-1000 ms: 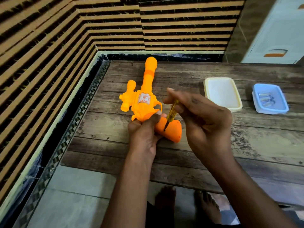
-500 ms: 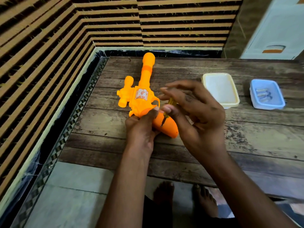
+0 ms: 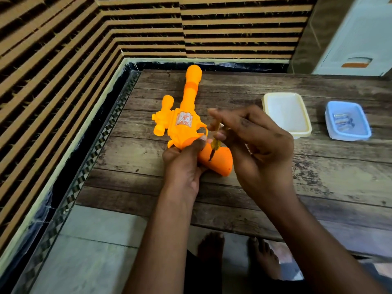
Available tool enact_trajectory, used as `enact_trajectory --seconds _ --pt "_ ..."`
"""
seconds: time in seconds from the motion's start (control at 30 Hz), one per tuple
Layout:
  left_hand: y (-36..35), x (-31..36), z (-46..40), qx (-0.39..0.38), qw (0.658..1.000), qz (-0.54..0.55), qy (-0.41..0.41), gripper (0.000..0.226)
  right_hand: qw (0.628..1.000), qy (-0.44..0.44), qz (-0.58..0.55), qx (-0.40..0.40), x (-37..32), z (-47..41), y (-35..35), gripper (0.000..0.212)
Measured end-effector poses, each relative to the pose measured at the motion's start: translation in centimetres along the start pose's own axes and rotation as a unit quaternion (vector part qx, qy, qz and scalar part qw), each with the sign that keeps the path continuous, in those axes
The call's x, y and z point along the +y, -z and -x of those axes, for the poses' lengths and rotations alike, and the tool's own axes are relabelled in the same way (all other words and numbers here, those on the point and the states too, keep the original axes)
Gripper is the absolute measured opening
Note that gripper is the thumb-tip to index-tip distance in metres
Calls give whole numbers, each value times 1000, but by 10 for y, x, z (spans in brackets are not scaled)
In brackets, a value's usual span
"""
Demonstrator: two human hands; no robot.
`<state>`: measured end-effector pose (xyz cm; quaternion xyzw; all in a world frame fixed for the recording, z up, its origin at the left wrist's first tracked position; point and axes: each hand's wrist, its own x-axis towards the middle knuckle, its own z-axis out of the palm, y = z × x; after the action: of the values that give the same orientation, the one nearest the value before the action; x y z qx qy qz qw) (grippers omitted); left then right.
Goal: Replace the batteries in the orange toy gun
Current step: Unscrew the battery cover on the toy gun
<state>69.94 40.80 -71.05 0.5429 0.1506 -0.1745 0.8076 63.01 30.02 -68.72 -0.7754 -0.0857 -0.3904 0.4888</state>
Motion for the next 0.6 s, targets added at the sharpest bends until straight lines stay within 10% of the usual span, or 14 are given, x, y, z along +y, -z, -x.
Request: enact_trajectory --seconds 0.6 --pt "0 1 2 15 1000 0 5 22 999 15 20 21 1 1 -3 25"
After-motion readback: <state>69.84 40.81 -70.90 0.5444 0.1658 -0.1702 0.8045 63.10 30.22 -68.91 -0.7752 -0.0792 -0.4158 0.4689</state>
